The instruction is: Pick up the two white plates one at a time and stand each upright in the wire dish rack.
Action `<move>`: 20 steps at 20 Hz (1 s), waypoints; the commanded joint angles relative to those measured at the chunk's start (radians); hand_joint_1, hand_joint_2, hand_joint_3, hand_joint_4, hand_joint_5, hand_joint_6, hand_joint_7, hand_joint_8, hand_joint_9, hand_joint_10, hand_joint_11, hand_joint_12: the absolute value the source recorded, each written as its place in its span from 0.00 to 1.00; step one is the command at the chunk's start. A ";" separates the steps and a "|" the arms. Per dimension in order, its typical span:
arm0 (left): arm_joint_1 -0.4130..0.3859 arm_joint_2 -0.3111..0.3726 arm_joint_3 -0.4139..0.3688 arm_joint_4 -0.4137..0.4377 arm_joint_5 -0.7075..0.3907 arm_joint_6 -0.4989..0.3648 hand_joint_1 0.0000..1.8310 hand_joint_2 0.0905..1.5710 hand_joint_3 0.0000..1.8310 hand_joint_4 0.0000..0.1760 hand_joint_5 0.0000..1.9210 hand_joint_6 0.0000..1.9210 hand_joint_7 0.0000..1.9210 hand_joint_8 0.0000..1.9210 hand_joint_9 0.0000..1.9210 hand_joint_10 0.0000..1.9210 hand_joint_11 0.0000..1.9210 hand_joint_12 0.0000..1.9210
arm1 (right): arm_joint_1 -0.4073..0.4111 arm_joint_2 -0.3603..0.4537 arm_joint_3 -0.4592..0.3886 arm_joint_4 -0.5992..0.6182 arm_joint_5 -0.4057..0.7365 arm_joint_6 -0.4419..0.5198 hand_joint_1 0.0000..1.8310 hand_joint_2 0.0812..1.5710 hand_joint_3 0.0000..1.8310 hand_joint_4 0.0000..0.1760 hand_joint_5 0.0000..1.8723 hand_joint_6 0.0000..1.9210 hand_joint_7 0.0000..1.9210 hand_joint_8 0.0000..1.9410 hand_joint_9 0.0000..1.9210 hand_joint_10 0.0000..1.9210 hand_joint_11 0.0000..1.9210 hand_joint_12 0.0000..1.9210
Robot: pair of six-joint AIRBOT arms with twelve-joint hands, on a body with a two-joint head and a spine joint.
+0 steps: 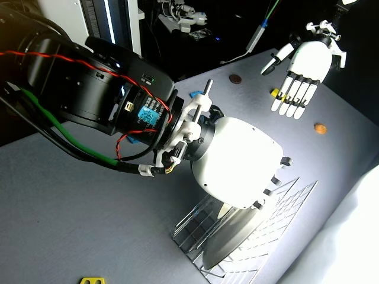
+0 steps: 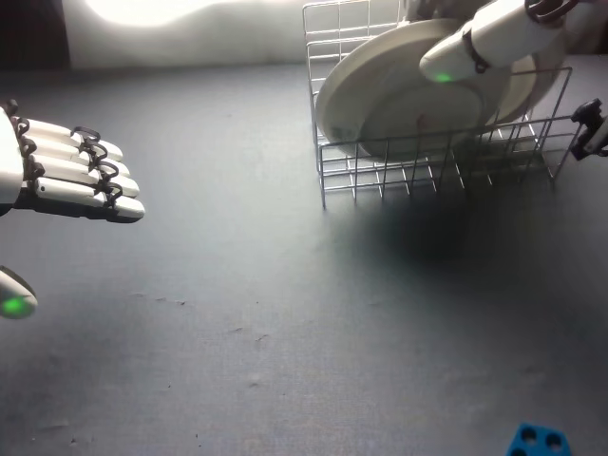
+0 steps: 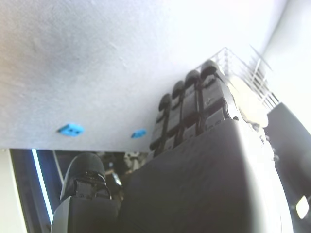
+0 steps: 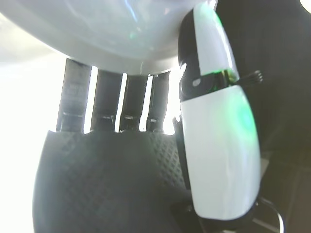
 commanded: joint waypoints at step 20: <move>-0.010 0.005 -0.024 -0.051 -0.004 -0.001 0.00 0.73 0.00 0.00 0.01 0.00 0.02 0.00 0.00 0.00 0.00 0.00 | -0.027 -0.014 0.021 0.006 0.132 0.010 0.65 0.73 0.00 0.00 0.43 0.63 0.50 0.55 0.48 0.33 0.31 0.73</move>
